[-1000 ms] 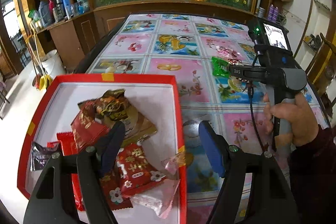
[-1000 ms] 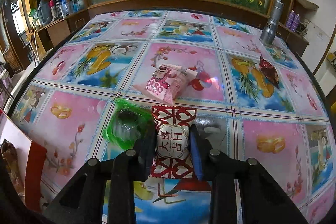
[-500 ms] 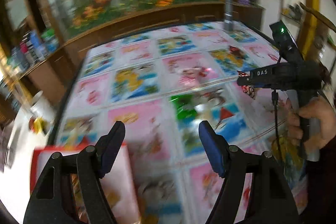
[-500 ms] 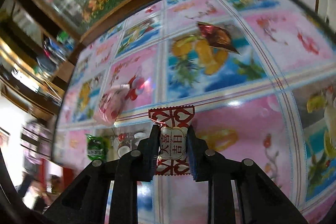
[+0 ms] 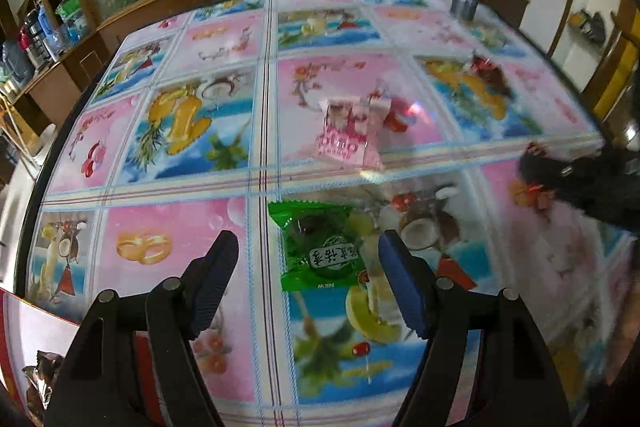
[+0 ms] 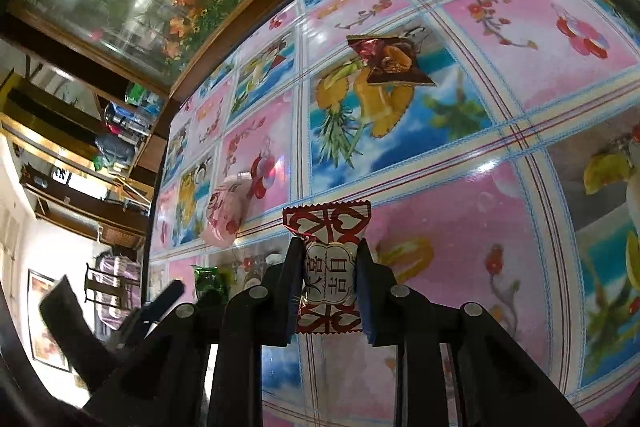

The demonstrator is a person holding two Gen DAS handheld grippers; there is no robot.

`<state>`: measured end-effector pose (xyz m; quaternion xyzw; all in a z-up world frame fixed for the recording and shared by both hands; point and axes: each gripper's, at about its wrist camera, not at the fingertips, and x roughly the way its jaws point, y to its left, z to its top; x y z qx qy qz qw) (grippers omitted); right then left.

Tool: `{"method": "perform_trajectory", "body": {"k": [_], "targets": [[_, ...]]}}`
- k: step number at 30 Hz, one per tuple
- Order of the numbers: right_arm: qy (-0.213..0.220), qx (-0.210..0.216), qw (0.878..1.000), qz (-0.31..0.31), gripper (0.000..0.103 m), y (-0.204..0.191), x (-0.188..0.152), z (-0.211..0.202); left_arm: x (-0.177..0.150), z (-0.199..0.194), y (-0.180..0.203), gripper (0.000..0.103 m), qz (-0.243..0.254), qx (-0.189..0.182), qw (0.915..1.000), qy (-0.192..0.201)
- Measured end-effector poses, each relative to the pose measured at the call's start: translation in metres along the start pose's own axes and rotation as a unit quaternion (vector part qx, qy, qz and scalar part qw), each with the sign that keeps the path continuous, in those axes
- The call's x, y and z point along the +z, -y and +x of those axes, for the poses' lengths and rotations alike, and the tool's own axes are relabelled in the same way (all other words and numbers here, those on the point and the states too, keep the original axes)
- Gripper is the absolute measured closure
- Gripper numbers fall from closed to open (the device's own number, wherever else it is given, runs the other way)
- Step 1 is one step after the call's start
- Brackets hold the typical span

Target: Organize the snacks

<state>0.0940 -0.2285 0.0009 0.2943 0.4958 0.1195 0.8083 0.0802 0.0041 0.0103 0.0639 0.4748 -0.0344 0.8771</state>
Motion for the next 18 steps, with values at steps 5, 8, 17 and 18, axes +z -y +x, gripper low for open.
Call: {"method": "perform_trajectory", "body": {"k": [5, 8, 17, 18], "targets": [[0.000, 0.004, 1.000, 0.008, 0.078, 0.001, -0.002, -0.002, -0.003, 0.002, 0.000, 0.032, -0.005, -0.007, 0.9998, 0.017], [0.001, 0.006, 1.000, 0.006, 0.078, -0.001, -0.002, -0.002, -0.003, 0.001, -0.005, 0.051, -0.018, -0.025, 0.9993, 0.021], [0.000, 0.019, 1.000, -0.004, 0.078, -0.006, -0.004, -0.004, -0.014, -0.008, 0.001, 0.072, 0.000, -0.030, 0.9990, 0.033], [-0.002, 0.028, 1.000, -0.003, 0.078, -0.007, -0.004, -0.004, -0.017, -0.010, 0.000, 0.072, -0.004, -0.035, 0.9989, 0.033]]}}
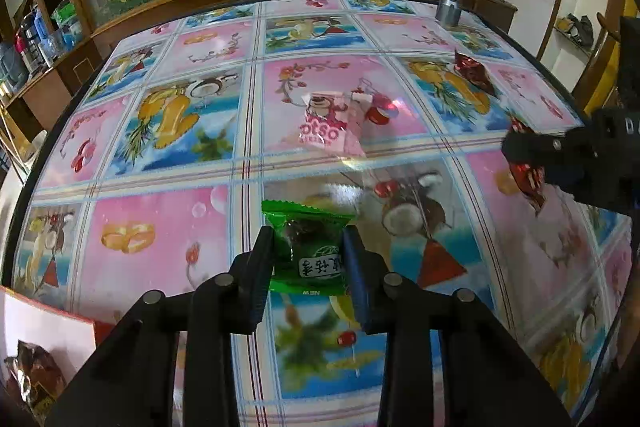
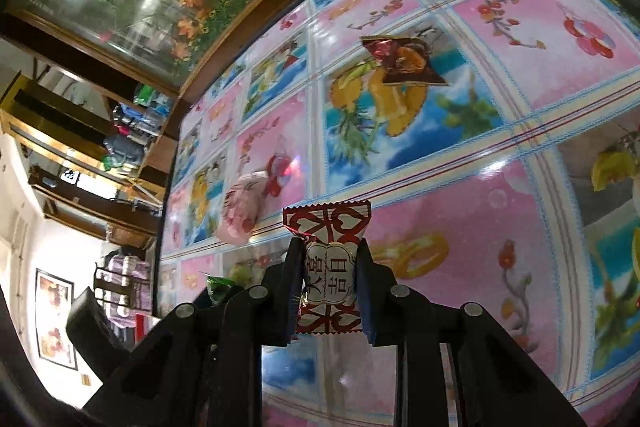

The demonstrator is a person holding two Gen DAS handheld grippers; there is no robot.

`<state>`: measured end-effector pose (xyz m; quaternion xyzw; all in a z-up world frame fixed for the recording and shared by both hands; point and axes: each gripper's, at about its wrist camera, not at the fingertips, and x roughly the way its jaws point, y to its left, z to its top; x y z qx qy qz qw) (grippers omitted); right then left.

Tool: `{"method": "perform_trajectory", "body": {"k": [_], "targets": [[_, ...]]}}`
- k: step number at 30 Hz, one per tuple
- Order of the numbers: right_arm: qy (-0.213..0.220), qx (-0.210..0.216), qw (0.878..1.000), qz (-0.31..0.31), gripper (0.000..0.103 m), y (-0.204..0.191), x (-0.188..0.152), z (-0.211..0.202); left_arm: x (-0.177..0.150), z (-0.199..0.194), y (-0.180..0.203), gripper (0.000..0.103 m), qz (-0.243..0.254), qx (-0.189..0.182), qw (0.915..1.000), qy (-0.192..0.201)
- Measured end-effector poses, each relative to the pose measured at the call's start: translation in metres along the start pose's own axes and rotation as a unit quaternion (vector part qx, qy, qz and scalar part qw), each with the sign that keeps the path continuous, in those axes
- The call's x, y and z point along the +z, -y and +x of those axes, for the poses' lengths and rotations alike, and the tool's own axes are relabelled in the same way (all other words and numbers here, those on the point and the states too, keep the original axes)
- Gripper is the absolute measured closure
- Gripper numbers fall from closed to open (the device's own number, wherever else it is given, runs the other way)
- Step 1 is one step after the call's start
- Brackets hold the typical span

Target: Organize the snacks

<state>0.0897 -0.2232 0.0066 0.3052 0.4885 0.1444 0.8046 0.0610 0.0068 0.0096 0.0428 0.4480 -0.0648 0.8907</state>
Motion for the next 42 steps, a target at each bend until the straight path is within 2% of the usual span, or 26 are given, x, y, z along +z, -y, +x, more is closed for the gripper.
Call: {"method": "perform_trajectory", "body": {"k": [6, 10, 14, 17, 19, 21, 22, 24, 26, 29, 31, 32, 34, 36, 42], "targets": [[-0.017, 0.041, 0.999, 0.011, 0.078, -0.001, 0.000, 0.004, -0.009, -0.022, -0.001, 0.076, -0.016, 0.002, 0.9998, 0.013], [-0.017, 0.041, 0.999, 0.004, 0.078, -0.005, -0.002, 0.005, -0.018, -0.038, 0.002, 0.078, -0.019, 0.000, 0.9994, 0.029], [-0.020, 0.033, 0.999, -0.007, 0.078, -0.011, -0.005, 0.008, -0.027, -0.039, 0.000, 0.078, -0.022, 0.002, 0.9997, 0.013], [-0.022, 0.023, 0.999, -0.013, 0.078, -0.012, -0.006, 0.011, -0.028, -0.040, -0.006, 0.078, -0.029, 0.015, 0.9993, 0.019], [-0.020, 0.016, 1.000, -0.017, 0.078, -0.014, -0.006, 0.012, -0.025, -0.035, -0.010, 0.076, -0.039, 0.022, 0.9990, 0.007], [-0.021, 0.015, 0.999, -0.018, 0.078, -0.016, -0.006, 0.014, -0.020, -0.028, -0.011, 0.075, -0.054, 0.011, 0.9985, 0.000], [-0.023, 0.015, 0.999, -0.019, 0.078, -0.016, -0.006, 0.015, -0.018, -0.026, -0.009, 0.073, -0.056, 0.006, 0.9984, 0.000], [-0.023, 0.014, 0.999, -0.020, 0.078, -0.016, -0.007, 0.015, -0.015, -0.021, -0.005, 0.052, -0.064, 0.002, 0.9979, -0.002], [-0.023, 0.013, 0.999, -0.020, 0.078, -0.016, -0.007, 0.016, -0.014, -0.017, -0.004, 0.039, -0.081, -0.006, 0.9967, -0.002], [-0.024, 0.012, 0.999, -0.020, 0.078, -0.016, -0.007, 0.017, -0.013, -0.006, -0.005, 0.038, -0.105, -0.008, 0.9944, -0.012], [-0.026, 0.012, 0.999, -0.021, 0.078, -0.017, -0.007, 0.019, -0.012, -0.005, -0.007, 0.038, -0.113, -0.004, 0.9936, 0.004], [-0.027, 0.011, 0.999, -0.023, 0.078, -0.018, -0.007, 0.020, -0.012, -0.004, -0.007, 0.038, -0.114, -0.004, 0.9935, 0.004], [-0.029, 0.011, 0.999, -0.024, 0.078, -0.019, -0.007, 0.021, -0.011, -0.002, -0.009, 0.046, -0.108, 0.010, 0.9941, 0.011], [-0.029, 0.010, 0.999, -0.024, 0.078, -0.019, -0.007, 0.023, -0.010, -0.002, -0.009, 0.068, -0.094, 0.017, 0.9953, 0.017], [-0.029, 0.007, 0.999, -0.022, 0.078, -0.020, -0.007, 0.025, -0.015, -0.006, -0.005, 0.073, -0.059, 0.006, 0.9979, 0.026]]}}
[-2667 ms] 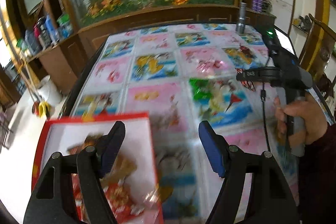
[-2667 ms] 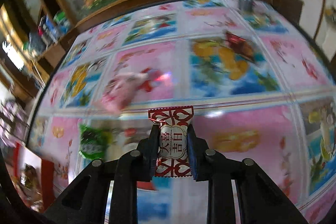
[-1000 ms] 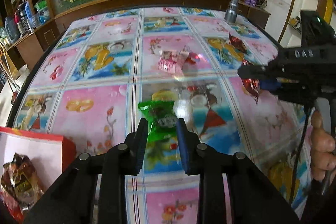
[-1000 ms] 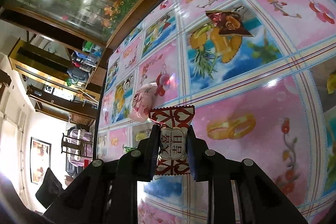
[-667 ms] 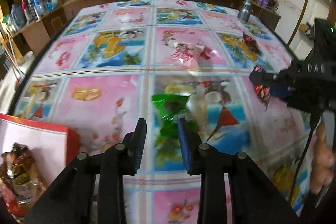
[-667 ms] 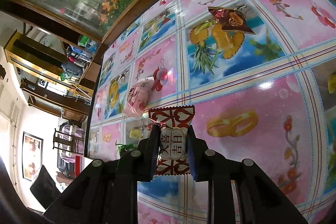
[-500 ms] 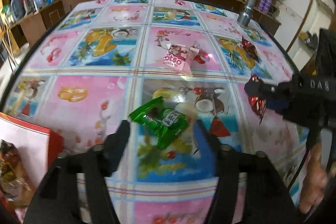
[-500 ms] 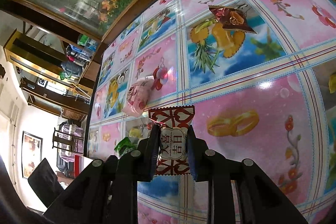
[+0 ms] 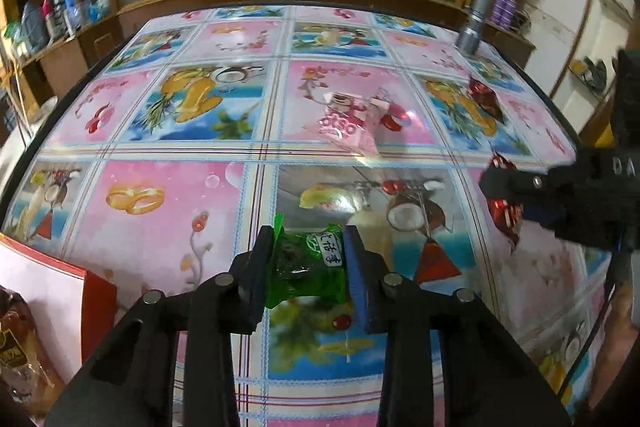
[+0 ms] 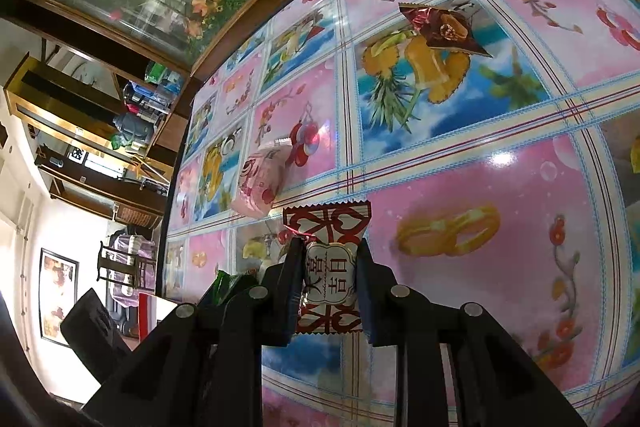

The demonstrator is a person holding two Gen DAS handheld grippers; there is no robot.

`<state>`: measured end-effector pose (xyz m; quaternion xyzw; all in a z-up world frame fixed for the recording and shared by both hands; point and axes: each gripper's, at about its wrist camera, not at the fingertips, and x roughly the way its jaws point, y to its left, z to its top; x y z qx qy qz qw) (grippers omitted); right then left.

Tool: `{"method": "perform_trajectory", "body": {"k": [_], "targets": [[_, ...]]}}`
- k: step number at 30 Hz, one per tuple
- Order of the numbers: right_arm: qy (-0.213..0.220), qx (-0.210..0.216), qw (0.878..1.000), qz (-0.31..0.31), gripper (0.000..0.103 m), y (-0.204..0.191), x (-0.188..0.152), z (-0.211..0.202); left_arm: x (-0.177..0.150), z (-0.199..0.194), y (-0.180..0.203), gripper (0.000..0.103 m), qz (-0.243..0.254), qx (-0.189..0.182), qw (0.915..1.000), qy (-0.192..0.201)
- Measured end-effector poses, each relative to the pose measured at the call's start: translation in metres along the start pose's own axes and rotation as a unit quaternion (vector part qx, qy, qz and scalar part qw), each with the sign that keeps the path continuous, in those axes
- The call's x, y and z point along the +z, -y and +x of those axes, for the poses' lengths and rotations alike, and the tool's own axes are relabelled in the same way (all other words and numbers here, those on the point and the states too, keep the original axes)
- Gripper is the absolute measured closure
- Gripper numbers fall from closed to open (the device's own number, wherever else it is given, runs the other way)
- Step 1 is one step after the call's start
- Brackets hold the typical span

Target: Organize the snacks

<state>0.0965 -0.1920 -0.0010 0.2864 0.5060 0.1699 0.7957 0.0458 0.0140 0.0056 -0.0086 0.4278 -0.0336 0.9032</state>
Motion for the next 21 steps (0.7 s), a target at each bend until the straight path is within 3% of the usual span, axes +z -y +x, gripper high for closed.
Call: {"method": "perform_trajectory", "body": {"k": [7, 14, 19, 21], "targets": [[0.002, 0.001, 1.000, -0.002, 0.078, 0.000, 0.000, 0.000, -0.013, -0.016, -0.004, 0.074, -0.014, -0.025, 0.9996, -0.002], [-0.006, 0.031, 1.000, 0.000, 0.078, -0.001, 0.000, 0.000, -0.023, -0.040, -0.008, 0.082, -0.019, -0.024, 0.9995, 0.004], [-0.009, 0.022, 1.000, -0.005, 0.078, -0.005, -0.002, 0.004, -0.034, -0.048, -0.012, 0.082, -0.017, -0.017, 0.9997, 0.008], [-0.010, 0.019, 1.000, -0.011, 0.078, -0.008, -0.004, 0.006, -0.038, -0.050, -0.012, 0.089, -0.012, -0.014, 0.9998, 0.010]]}}
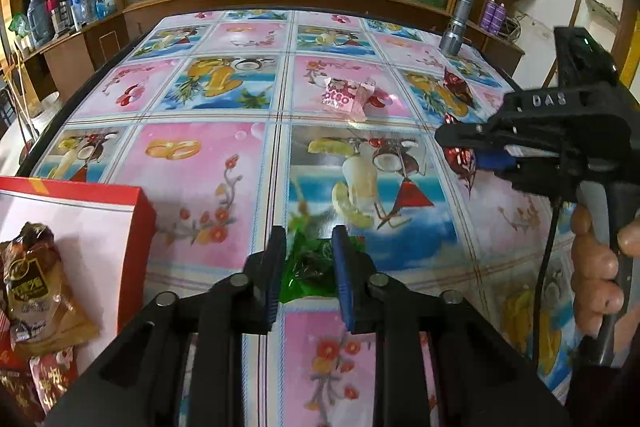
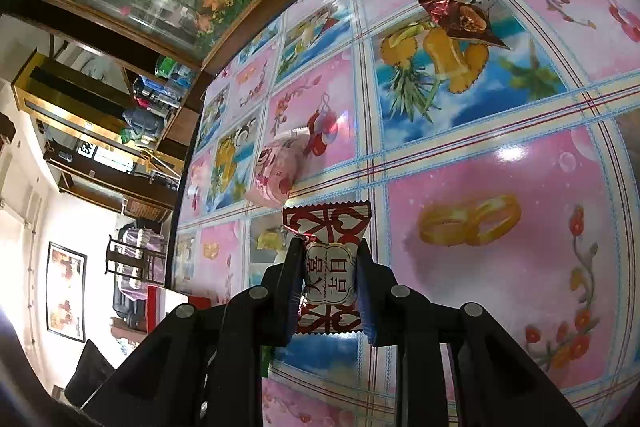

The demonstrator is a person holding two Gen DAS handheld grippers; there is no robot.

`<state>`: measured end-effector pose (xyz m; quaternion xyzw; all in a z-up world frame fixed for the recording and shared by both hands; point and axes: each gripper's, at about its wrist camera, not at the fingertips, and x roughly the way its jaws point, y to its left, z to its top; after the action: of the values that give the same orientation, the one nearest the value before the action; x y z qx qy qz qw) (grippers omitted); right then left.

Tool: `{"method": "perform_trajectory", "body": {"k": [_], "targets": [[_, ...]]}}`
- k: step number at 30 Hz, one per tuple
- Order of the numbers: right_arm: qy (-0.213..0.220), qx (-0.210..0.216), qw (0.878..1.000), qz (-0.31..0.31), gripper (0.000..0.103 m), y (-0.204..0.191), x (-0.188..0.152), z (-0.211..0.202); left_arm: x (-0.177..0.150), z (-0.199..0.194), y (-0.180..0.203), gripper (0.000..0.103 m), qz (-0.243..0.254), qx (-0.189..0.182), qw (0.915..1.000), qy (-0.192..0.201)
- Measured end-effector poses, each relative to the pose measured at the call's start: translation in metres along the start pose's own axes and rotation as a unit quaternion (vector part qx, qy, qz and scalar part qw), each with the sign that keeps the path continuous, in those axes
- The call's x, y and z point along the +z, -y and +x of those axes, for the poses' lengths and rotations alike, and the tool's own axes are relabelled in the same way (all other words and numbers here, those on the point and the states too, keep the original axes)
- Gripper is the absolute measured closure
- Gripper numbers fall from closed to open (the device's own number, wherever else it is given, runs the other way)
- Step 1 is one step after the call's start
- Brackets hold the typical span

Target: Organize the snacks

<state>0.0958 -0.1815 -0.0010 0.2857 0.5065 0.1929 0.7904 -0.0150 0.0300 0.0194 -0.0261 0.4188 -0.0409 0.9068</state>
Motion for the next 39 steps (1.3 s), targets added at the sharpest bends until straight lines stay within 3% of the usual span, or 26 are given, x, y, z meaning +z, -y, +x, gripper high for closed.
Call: {"method": "perform_trajectory", "body": {"k": [8, 10, 11, 12, 15, 22, 30, 34, 35, 36, 39], "targets": [[-0.002, -0.007, 1.000, -0.007, 0.078, -0.004, 0.000, 0.004, -0.013, -0.006, -0.004, 0.089, -0.007, -0.006, 0.9999, -0.007], [-0.002, -0.008, 1.000, -0.008, 0.078, -0.004, 0.000, 0.004, -0.014, -0.006, -0.005, 0.069, -0.012, -0.021, 0.9995, -0.019], [-0.002, -0.009, 1.000, -0.008, 0.078, -0.004, 0.000, 0.004, -0.015, -0.007, -0.005, 0.045, -0.017, -0.020, 0.9994, -0.022], [-0.002, -0.010, 1.000, -0.007, 0.078, -0.004, 0.000, 0.005, -0.017, -0.009, -0.006, 0.031, -0.021, -0.016, 0.9994, -0.023], [-0.001, -0.013, 1.000, -0.008, 0.078, -0.005, 0.001, 0.005, -0.025, -0.015, -0.003, 0.030, -0.014, -0.014, 0.9997, -0.013], [-0.001, -0.016, 1.000, -0.009, 0.077, -0.005, 0.001, 0.005, -0.032, -0.025, 0.020, 0.030, 0.051, -0.026, 0.9983, 0.004], [-0.006, -0.020, 1.000, -0.012, 0.076, -0.006, 0.001, 0.005, -0.031, -0.015, 0.024, 0.030, 0.046, -0.025, 0.9985, -0.012], [-0.006, -0.046, 0.999, -0.026, 0.075, -0.009, 0.000, 0.004, -0.035, -0.015, 0.028, 0.031, 0.056, -0.019, 0.9981, -0.013], [-0.010, -0.056, 0.998, -0.030, 0.074, -0.011, -0.001, 0.005, -0.035, -0.014, 0.028, 0.033, 0.059, -0.017, 0.9981, -0.011], [-0.011, -0.065, 0.997, -0.036, 0.074, -0.012, -0.001, 0.007, -0.036, -0.014, 0.028, 0.043, 0.060, -0.019, 0.9980, -0.012], [-0.012, -0.090, 0.994, -0.063, 0.069, -0.022, -0.005, 0.010, -0.038, -0.013, 0.027, 0.061, 0.061, -0.022, 0.9978, -0.015]]}}
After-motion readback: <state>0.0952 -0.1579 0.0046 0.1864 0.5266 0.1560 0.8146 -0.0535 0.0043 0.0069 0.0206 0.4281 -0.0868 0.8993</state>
